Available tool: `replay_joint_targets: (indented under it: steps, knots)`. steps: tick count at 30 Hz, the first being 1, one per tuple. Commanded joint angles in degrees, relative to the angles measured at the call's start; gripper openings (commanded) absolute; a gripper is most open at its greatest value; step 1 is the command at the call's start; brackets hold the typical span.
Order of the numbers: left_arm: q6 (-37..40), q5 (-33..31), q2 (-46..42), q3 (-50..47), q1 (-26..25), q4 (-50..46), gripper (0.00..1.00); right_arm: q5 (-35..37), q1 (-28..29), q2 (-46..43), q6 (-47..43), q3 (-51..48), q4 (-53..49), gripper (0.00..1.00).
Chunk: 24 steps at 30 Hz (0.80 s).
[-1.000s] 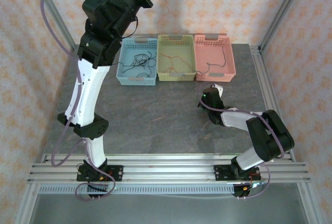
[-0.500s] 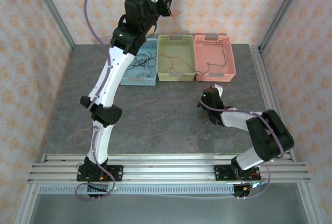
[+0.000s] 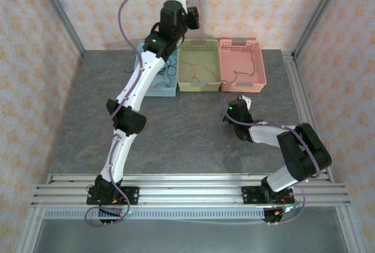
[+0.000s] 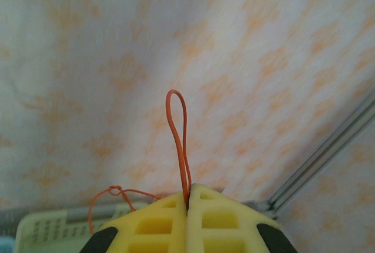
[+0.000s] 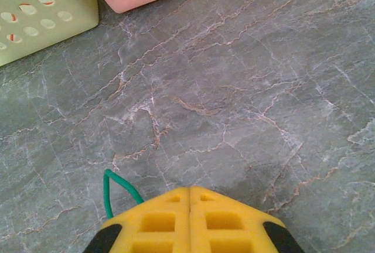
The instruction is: Untangle the cables
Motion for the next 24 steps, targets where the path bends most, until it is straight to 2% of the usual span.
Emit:
replay_joint_targets:
  steps: [1, 6, 7, 9, 11, 13, 15, 19, 24]
  knots:
    - [1.20, -0.66, 2.80, -2.76, 0.18, -4.54, 0.00, 0.06, -0.06, 0.43, 0.38, 1.86, 0.79, 0.00]
    - [1.04, -0.17, 3.53, -10.66, 0.21, -4.51, 0.01, -0.13, -0.06, 0.56, 0.42, 1.95, 0.79, 0.00]
    - [1.26, -0.57, 3.78, -10.64, 0.17, -6.01, 0.04, -0.21, -0.06, 0.54, 0.46, 1.94, 0.83, 0.00]
    - [1.94, -0.82, 3.18, -11.14, 0.24, -7.73, 0.16, -0.28, -0.05, 0.63, 0.42, 1.95, 0.80, 0.00]
    - [2.28, 0.03, 1.42, -12.35, 0.01, -8.57, 0.42, -0.38, -0.05, 0.73, 0.54, 2.03, 0.92, 0.00]
    - [3.03, 0.04, -1.20, -14.34, -0.47, -9.20, 0.55, -0.52, -0.03, 0.95, 0.55, 2.09, 0.96, 0.00]
    - [4.09, -1.06, -4.81, -17.93, -1.33, -9.23, 0.62, -0.81, 0.03, 1.40, 0.42, 2.34, 1.26, 0.00]
    - [5.71, -3.55, -14.64, -28.93, -3.71, -7.93, 0.66, -2.38, 0.19, 2.14, 0.85, 2.23, 2.85, 0.00]
    - [2.90, -3.69, -35.43, -54.24, -5.11, 1.67, 0.64, -3.70, 0.63, 1.22, 1.25, 1.46, 4.98, 0.00]
